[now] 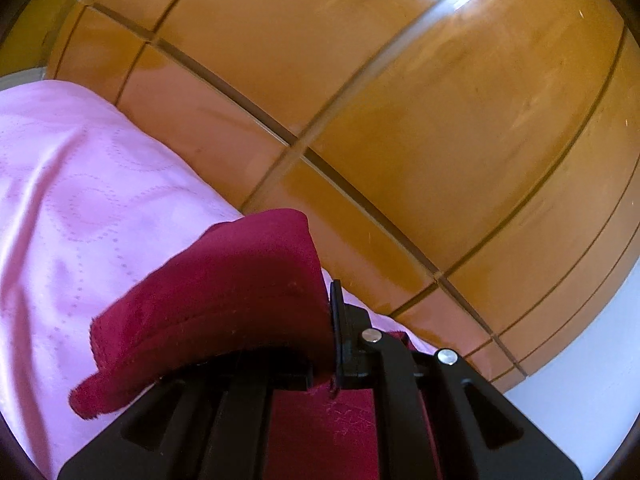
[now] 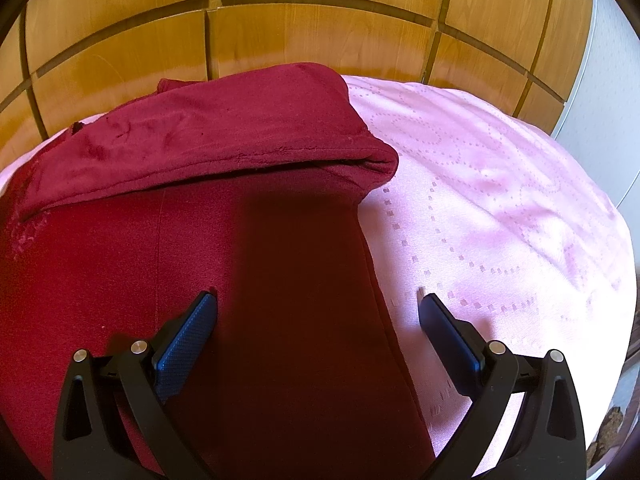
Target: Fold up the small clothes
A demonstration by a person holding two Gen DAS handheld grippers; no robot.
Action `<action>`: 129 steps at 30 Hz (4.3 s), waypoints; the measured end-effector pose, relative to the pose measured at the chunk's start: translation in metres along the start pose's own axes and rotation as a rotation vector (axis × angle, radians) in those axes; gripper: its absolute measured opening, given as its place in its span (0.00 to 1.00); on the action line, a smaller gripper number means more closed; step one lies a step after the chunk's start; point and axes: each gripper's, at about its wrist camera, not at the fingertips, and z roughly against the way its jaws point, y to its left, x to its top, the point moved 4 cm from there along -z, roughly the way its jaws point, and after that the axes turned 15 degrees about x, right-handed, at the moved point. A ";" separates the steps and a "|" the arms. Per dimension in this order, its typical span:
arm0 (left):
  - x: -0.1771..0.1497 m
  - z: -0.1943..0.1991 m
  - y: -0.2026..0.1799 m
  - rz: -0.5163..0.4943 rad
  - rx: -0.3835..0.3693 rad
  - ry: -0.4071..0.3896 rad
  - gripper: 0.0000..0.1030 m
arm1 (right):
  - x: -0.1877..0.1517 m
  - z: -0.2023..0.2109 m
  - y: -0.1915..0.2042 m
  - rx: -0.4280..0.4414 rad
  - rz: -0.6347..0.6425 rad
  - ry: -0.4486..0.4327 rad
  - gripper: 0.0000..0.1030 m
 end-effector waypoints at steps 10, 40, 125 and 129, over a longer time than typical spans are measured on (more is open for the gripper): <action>-0.023 -0.016 -0.076 -0.160 -0.006 0.040 0.06 | 0.000 -0.001 -0.002 0.012 -0.007 -0.001 0.97; -0.162 -0.049 -0.162 -0.602 0.052 0.136 0.83 | -0.001 -0.002 -0.008 0.081 -0.050 -0.015 0.97; -0.059 -0.085 0.090 -0.026 0.262 0.209 0.22 | 0.034 -0.011 0.027 0.538 -0.294 -0.149 0.97; -0.056 -0.061 0.078 -0.048 0.284 0.142 0.49 | 0.034 -0.002 0.026 0.495 -0.285 -0.146 0.97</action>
